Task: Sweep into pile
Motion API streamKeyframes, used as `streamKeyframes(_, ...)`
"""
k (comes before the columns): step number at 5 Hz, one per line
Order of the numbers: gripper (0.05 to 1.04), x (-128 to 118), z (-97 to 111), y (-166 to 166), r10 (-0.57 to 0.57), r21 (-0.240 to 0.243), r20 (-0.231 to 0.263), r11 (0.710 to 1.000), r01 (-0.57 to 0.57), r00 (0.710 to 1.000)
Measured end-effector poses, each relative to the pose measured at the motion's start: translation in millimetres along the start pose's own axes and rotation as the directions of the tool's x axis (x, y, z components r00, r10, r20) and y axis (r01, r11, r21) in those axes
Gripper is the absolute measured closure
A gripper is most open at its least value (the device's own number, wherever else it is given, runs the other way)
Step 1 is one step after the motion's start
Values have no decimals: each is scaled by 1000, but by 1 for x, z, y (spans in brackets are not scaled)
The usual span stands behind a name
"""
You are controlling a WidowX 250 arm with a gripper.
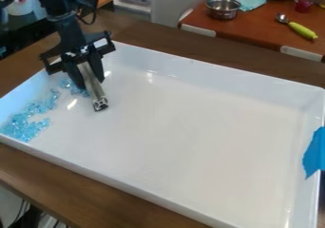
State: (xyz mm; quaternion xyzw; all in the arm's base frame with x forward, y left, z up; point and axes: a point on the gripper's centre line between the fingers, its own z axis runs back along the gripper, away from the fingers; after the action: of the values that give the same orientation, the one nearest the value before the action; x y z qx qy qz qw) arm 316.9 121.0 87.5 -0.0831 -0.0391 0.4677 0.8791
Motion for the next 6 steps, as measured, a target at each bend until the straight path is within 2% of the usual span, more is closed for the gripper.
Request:
streamKeyframes(1,711,-15,2,14,87,33,-43,996,-86,995)
streamKeyframes(3,711,-45,7,45,96,68,-135,994,-88,986)
streamKeyframes(4,711,-49,9,42,111,60,-132,993,-104,985)
streamKeyframes(5,711,-53,12,15,86,14,-125,996,-85,988)
streamKeyframes(6,711,-44,28,-14,88,-61,-83,994,-93,993)
